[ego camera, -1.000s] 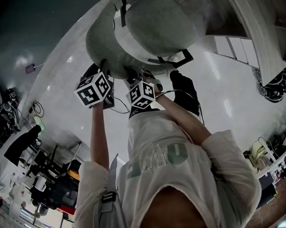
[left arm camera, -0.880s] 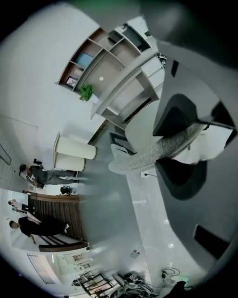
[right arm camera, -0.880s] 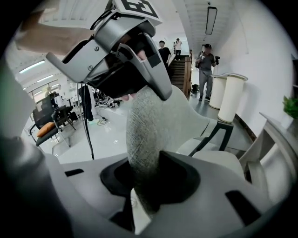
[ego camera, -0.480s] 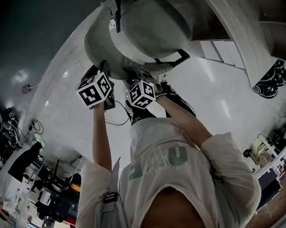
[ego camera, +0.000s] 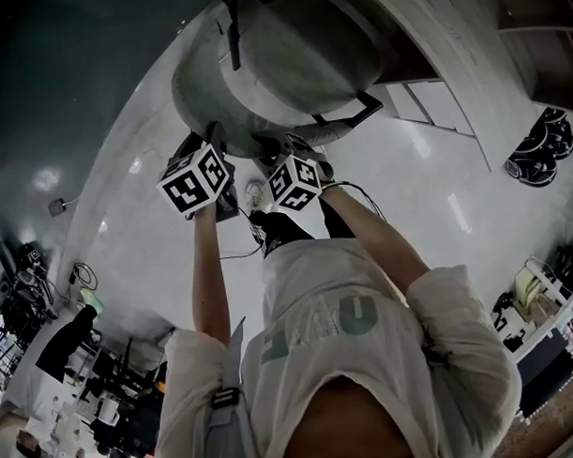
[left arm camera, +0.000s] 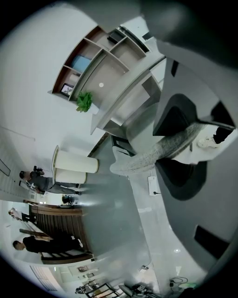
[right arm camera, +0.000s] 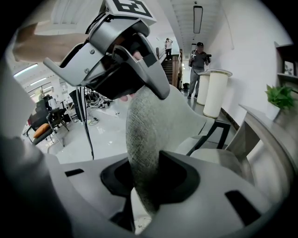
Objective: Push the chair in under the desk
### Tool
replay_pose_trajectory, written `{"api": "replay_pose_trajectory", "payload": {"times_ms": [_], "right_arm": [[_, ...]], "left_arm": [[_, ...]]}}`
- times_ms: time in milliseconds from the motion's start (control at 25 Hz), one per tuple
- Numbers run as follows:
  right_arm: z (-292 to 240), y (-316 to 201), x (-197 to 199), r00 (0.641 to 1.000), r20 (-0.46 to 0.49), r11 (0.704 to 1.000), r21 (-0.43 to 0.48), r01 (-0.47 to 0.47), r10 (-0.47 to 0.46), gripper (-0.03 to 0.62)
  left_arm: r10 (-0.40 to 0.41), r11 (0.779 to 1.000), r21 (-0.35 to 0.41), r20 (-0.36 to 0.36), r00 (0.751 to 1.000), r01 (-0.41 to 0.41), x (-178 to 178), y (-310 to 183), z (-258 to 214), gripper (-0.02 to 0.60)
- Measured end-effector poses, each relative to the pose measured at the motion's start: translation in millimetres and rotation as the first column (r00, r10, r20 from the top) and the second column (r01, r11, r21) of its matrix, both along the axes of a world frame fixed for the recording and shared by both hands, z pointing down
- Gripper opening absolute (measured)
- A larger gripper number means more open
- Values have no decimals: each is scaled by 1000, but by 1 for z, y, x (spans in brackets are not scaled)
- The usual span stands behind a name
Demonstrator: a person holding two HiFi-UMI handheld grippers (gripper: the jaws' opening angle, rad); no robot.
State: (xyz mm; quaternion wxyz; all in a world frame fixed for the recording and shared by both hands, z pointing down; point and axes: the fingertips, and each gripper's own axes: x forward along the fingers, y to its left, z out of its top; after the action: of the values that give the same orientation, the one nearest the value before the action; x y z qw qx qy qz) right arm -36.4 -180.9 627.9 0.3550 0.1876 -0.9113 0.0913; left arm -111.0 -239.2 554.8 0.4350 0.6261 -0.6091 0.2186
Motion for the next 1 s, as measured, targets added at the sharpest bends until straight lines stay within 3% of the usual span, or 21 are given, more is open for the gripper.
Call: {"api": "replay_pose_trajectory", "payload": {"times_ms": [480,800,1000], "right_arm": [[-15,-58,61,999,43,1000,10,-18,17,104],[-24,-76,75,997,71,1000,-6,-28,28,104],[-21,-73,77,998,69,1000,-1,3,-3,104]], "left_arm": [[-12,999,39,1,1000,12,65,-60,-16,167],[-17,998,59,24,1000,15,80,-83,-26,166],[-29,999,28,21,999,28,82,-77,-20,166]]}}
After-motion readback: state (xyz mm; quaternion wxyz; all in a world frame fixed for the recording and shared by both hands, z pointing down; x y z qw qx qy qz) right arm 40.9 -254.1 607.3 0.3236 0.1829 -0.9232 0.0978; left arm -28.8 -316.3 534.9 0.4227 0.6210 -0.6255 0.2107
